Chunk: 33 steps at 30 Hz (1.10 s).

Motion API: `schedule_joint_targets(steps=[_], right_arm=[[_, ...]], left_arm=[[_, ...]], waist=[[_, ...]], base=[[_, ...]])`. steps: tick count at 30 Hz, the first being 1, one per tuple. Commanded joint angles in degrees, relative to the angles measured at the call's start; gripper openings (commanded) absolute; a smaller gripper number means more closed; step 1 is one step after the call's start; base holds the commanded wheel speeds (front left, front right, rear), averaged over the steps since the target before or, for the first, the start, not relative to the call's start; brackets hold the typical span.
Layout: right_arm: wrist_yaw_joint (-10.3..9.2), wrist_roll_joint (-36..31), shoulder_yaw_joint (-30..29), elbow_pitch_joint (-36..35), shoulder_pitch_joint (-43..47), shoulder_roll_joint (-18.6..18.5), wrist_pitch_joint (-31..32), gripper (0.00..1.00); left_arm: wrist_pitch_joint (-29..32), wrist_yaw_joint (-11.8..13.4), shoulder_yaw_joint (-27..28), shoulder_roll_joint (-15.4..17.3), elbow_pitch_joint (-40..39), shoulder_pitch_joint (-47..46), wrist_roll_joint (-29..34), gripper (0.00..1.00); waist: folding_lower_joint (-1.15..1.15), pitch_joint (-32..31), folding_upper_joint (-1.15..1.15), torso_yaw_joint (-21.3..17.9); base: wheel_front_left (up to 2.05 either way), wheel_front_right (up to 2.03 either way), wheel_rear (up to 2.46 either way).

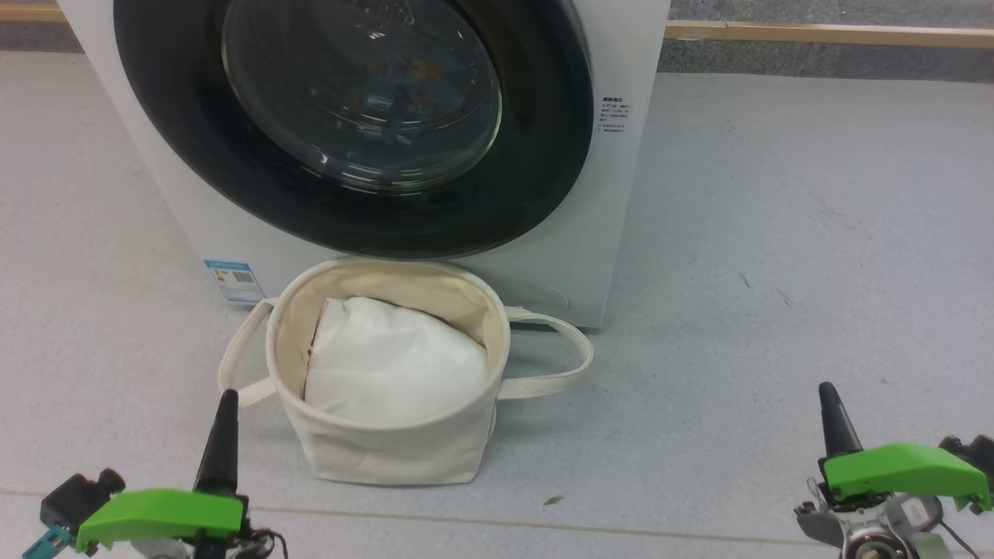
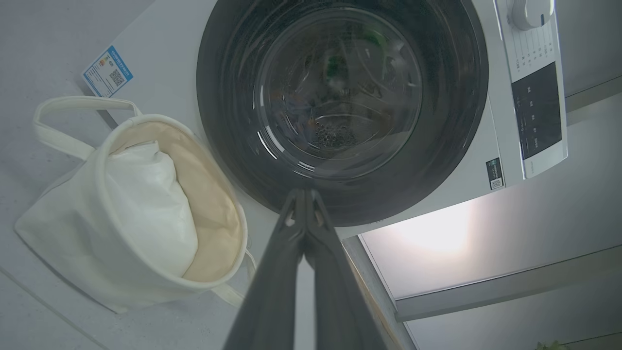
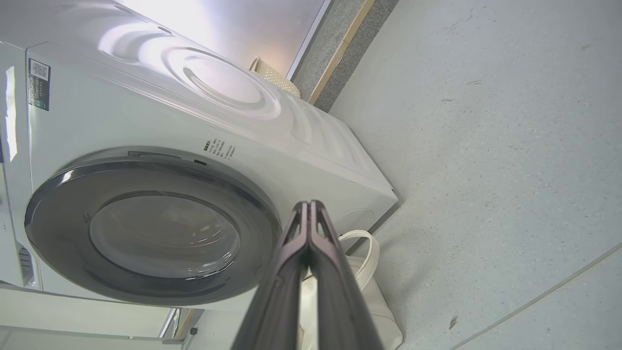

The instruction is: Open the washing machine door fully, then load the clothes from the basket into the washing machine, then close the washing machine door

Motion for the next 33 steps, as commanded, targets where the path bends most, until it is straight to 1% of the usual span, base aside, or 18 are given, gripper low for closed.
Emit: schedule_joint_targets(steps=[1, 33], right_arm=[[-0.01, 1.76, 0.03, -2.28, -1.27, 0.07, 0.5, 0.0], [-0.01, 19.14, -3.21, -4.61, -0.11, 1.66, 5.78, 0.0]], left_arm=[[0.53, -0.25, 1.74, 0.21, -2.5, -1.47, -1.54, 0.0], [5.82, -0.36, 4.61, -2.24, -5.65, 0.82, -16.69, 0.0]], waist=[[0.0, 0.02, 0.0, -0.01], [0.0, 0.26, 0.0, -0.09]], base=[[0.0, 0.0, 0.0], [0.0, 0.0, 0.0]])
